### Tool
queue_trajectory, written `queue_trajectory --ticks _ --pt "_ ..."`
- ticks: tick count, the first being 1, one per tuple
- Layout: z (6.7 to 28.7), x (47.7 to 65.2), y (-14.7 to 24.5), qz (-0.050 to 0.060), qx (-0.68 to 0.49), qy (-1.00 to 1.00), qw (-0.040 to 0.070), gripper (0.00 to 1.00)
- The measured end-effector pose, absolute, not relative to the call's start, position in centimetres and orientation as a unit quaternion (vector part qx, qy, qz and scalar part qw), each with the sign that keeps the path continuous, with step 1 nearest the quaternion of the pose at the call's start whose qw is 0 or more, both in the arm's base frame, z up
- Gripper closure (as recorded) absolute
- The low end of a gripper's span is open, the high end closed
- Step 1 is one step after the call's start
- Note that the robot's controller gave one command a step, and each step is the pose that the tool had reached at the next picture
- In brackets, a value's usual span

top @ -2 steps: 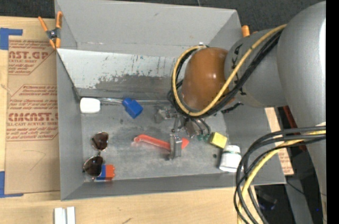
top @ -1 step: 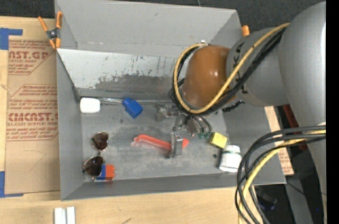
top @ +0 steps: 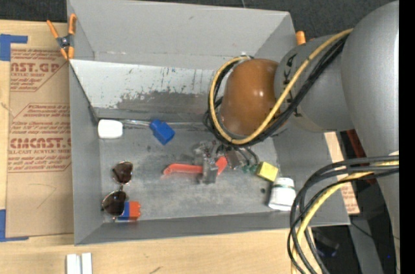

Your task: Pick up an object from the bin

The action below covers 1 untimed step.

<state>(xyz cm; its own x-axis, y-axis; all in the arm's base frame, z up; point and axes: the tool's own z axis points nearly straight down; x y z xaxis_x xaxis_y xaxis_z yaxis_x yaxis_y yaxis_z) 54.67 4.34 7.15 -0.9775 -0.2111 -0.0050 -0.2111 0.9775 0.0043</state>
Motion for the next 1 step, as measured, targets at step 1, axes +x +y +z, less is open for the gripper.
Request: queue_trajectory --ticks 1 --pt "7.15 54.67 4.34 0.002 -0.106 0.994 0.002 1.00"
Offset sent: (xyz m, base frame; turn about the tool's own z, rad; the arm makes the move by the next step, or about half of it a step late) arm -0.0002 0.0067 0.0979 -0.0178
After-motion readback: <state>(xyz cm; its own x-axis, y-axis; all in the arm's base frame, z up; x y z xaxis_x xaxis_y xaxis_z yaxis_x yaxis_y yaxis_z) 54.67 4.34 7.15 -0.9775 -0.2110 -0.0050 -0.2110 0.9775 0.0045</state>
